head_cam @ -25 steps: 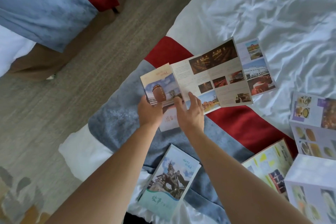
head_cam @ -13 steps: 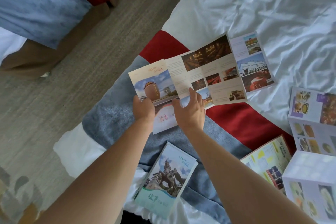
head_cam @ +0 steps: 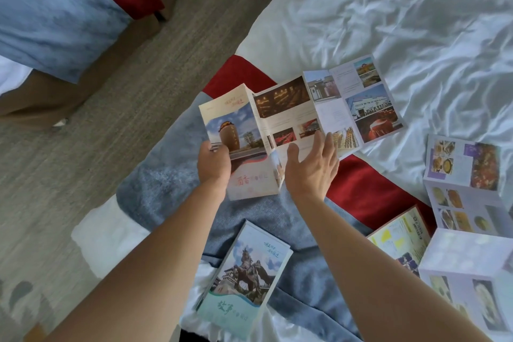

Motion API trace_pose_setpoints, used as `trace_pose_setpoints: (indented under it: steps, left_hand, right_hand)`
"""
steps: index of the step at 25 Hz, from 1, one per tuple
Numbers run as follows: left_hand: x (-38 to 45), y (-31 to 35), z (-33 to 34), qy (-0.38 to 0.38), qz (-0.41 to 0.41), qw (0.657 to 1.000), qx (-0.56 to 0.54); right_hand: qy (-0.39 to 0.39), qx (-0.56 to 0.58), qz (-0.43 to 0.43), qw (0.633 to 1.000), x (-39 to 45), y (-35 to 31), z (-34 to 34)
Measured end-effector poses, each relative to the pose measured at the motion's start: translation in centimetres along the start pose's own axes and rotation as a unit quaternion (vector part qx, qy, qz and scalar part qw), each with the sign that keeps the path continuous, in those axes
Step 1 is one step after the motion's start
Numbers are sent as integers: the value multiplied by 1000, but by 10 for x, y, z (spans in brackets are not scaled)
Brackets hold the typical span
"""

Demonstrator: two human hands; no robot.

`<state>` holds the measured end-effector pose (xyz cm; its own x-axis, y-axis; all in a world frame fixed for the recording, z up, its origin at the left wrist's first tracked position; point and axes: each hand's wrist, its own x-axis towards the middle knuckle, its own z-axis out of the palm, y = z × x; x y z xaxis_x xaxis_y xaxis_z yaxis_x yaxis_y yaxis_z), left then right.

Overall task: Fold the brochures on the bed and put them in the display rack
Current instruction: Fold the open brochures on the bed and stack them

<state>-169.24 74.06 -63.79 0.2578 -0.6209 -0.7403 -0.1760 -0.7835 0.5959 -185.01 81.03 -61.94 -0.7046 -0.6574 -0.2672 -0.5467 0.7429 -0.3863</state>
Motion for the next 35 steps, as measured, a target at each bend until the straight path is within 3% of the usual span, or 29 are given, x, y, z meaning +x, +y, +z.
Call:
trace_pose_setpoints:
  steps: [6,16,25,31,35]
  left_hand:
    - [-6,9,67,-42,37,997,48]
    - [-9,1,126,13,89,992,93]
    - [-3,-1,126,43,5,998,41]
    - [-7,9,117,35,-65,990,-122]
    - [-5,7,112,3,-16,999,-52]
  right_hand:
    - [17,74,47,996,29,20,-17]
    - [-15,95,35,995,53,49,-10]
    - [-10,22,4,1000,58,63,2]
    - [-32,42,-19,998,55,46,-9]
    - [-84,62,-41,994,50,37,-10]
